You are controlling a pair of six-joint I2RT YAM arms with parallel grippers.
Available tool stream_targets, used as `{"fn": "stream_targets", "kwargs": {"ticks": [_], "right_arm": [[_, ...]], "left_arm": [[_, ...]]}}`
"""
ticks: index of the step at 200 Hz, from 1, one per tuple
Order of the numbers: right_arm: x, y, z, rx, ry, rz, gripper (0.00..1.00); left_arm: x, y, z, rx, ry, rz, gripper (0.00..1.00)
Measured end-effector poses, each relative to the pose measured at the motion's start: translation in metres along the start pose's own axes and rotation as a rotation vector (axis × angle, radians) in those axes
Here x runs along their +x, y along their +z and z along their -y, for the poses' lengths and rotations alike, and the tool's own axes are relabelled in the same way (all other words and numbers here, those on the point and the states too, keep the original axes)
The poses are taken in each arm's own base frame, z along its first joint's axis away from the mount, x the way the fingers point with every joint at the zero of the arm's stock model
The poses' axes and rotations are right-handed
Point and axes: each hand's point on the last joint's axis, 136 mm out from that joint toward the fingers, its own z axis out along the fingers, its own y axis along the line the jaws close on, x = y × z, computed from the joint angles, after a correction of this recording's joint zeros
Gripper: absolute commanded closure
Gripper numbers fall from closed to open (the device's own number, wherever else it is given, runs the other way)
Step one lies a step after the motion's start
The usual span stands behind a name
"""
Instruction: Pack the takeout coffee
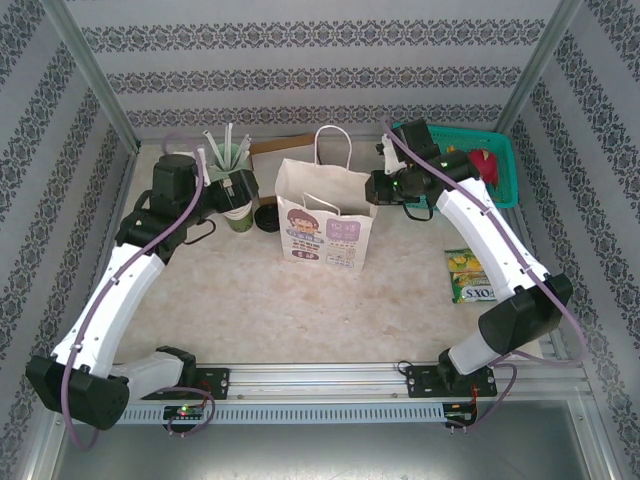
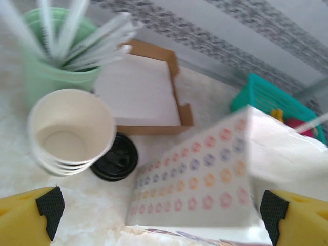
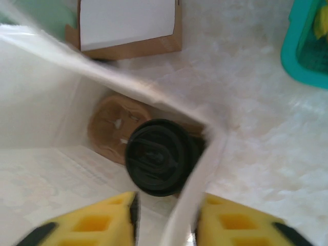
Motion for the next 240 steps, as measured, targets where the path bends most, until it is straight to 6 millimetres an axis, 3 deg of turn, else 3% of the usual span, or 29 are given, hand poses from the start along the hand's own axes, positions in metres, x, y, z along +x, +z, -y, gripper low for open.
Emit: {"fn": "stream_targets", "kwargs": {"ticks": [24, 54, 99, 116, 173, 240], "right_arm": [[-0.001, -0.001, -0.002, -0.014, 0.06, 0.005, 0.42], [0.009, -0.004, 0.001, -0.014, 0.148, 0.016, 0.4], [0.015, -0.007, -0.002, 0.022, 0.179, 0.046, 0.46], [0.016, -0.005, -0.002, 0.036, 0.181, 0.049, 0.53], [0.016, 0.008, 0.002, 0.076, 0.147, 0.031, 0.78], [0.0, 0.016, -0.005, 0.053, 0.052, 0.019, 0.87]], "left_arm": [[0.009, 0.014, -0.018, -0.087, -0.07, -0.029, 0.0], [0.029, 0.047, -0.029, -0.141, -0.112, -0.136, 0.0], [0.048, 0.08, -0.026, -0.165, -0.111, -0.232, 0.0], [0.053, 0.086, -0.021, -0.159, -0.103, -0.257, 0.0], [0.073, 0.088, -0.011, -0.156, -0.073, -0.314, 0.0], [0.091, 0.078, -0.004, -0.157, -0.035, -0.371, 0.0]]}}
